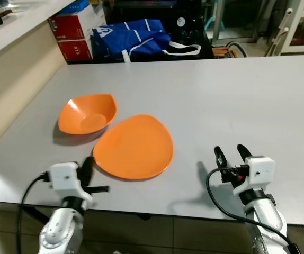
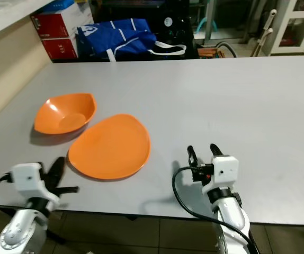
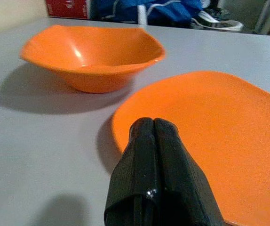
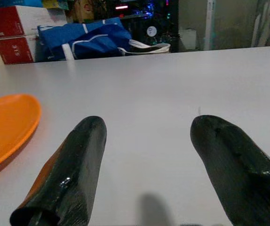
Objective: Setting the table
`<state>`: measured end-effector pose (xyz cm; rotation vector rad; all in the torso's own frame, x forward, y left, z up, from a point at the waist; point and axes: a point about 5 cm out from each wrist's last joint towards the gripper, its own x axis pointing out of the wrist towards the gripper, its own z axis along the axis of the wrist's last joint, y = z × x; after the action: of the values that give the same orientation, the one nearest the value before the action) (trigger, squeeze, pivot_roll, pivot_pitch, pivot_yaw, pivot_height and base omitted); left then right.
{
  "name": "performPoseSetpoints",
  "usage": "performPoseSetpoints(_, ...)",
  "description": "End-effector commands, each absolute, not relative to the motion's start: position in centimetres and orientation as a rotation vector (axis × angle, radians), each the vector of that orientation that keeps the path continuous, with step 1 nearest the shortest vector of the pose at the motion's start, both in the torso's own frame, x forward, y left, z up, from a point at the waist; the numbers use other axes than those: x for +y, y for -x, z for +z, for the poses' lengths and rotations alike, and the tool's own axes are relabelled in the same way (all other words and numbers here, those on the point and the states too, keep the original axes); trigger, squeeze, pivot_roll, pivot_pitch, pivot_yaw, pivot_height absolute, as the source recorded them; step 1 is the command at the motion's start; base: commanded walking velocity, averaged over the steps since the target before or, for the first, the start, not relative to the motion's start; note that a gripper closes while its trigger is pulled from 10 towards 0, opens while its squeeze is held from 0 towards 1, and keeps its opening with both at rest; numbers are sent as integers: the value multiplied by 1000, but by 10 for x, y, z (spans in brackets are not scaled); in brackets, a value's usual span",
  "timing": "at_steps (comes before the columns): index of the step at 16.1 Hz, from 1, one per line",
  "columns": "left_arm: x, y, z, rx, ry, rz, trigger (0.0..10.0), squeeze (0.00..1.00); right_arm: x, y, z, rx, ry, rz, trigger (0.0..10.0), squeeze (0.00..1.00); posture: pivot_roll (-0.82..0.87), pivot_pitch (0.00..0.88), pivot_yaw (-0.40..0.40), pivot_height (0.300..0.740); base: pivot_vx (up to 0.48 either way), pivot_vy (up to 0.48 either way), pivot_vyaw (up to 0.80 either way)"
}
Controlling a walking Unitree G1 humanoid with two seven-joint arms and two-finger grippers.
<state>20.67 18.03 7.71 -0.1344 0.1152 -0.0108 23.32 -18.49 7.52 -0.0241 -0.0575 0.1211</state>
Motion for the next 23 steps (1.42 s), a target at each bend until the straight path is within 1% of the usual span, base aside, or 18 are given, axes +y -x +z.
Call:
performPoseSetpoints(1,181,-208,75,128,133,-5,10000,0,-186,-234,80,-58,39,122,10000,0,-262,0,122,740,0,0,0)
performPoseSetpoints(5,178,-219,67,113,165,-12,10000,0,-193,-237,84,-48,74,135,10000,0,-269,0,89,740,0,0,0)
performPoseSetpoints(8,174,-224,67,127,132,-55,10000,0,-192,-243,89,-55,71,132,10000,0,-268,0,94,740,0,0,0)
performPoseSetpoints(10,167,-226,72,111,93,-79,10000,0,-187,-247,93,-67,65,136,10000,0,-269,0,99,740,0,0,0)
performPoseSetpoints(11,161,-227,76,98,89,-94,10000,0,-185,-249,95,-70,60,136,10000,0,-267,0,100,740,0,0,0)
performPoseSetpoints(14,155,-230,82,69,80,-112,10000,0,-183,-253,95,-69,58,147,10000,0,-256,0,94,740,0,0,0)
performPoseSetpoints(16,153,-231,85,58,81,-116,10000,0,-181,-258,96,-71,53,150,10000,0,-248,0,95,740,-124,293,0)
performPoseSetpoints(20,153,-232,91,38,47,-115,10000,0,-183,-265,91,-64,47,139,10000,0,-244,0,100,740,-282,391,0)
performPoseSetpoints(23,150,-238,94,30,60,-116,10000,0,-182,-269,89,-61,45,142,10000,0,-233,0,103,740,-320,361,0)
